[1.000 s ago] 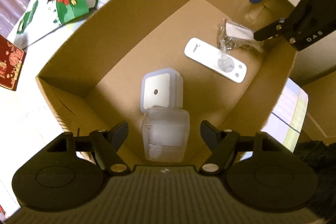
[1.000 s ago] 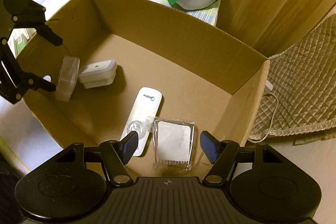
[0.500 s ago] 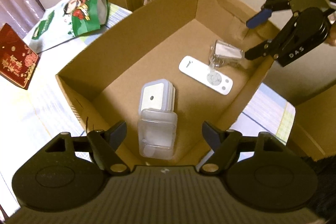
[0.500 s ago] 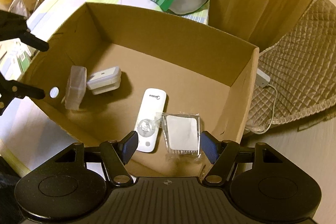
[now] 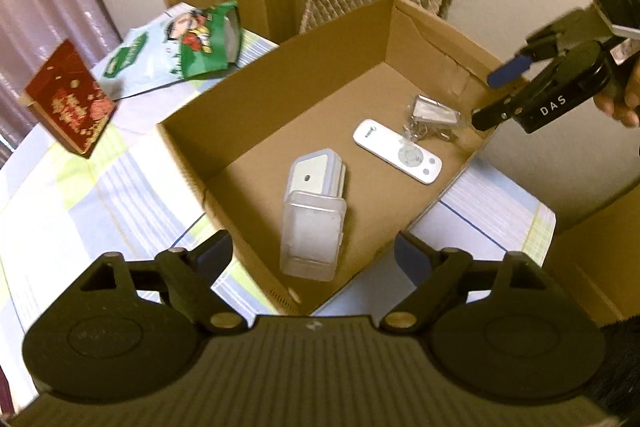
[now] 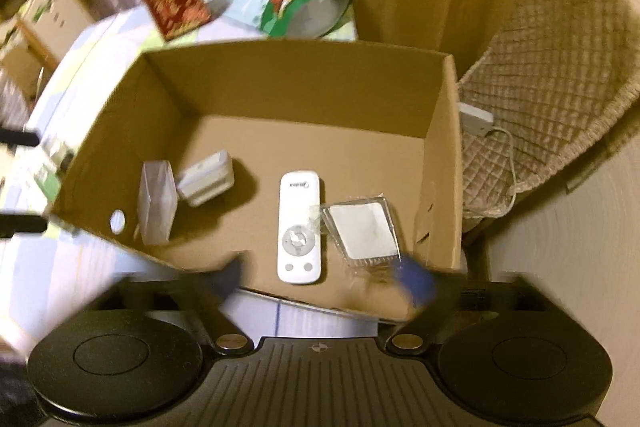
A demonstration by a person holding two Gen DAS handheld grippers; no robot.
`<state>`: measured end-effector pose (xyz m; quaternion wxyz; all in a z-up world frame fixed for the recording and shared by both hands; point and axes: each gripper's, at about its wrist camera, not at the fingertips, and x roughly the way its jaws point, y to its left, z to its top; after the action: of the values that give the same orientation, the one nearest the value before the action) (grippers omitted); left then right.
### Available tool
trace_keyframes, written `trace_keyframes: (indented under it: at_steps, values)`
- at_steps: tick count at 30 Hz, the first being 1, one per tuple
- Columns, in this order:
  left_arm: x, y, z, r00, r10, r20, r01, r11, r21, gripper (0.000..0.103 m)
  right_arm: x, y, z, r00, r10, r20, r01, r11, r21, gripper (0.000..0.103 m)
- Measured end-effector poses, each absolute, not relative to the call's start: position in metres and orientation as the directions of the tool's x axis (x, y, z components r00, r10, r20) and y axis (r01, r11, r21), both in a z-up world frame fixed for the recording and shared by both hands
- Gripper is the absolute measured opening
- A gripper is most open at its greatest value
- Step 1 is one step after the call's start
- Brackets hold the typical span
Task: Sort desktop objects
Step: 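Open both tools and lift them out of the box, then grasp a white medicine box with the right tool while the left tool grasps a green medicine box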
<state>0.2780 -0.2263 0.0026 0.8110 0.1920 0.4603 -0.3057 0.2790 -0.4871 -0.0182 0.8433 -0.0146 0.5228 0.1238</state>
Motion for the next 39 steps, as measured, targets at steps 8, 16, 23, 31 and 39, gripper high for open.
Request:
trace_keyframes:
  at_steps: [8,16,23,31,39]
  values:
    - [0.243,-0.169,0.013,0.460,-0.361,-0.811,0.565,0.824,-0.046,0.092,0.252,-0.479,-0.005,0.541,0.176,-0.823,-0.085,0.984,0.154,0.103]
    - [0.214,-0.077,-0.002,0.489,-0.287,-0.823,0.370,0.923,-0.102,0.092,0.238,-0.455,-0.009,0.569,0.165,-0.806,0.005,0.979,0.205,0.103]
    - [0.205,-0.003,-0.028,0.456,-0.186,-0.870,0.162,0.979,-0.125,0.092,0.234,-0.417,-0.004,0.587,0.195,-0.786,-0.045,0.977,0.209,0.103]
    - [0.196,0.035,-0.037,0.451,-0.156,-0.879,0.088,0.988,-0.130,0.092,0.234,-0.356,0.011,0.597,0.329,-0.731,-0.312,0.935,0.166,0.103]
    - [0.195,0.072,-0.036,0.467,-0.116,-0.877,0.037,0.993,-0.112,0.092,0.245,-0.277,0.019,0.481,0.507,-0.715,-0.650,0.754,0.097,0.103]
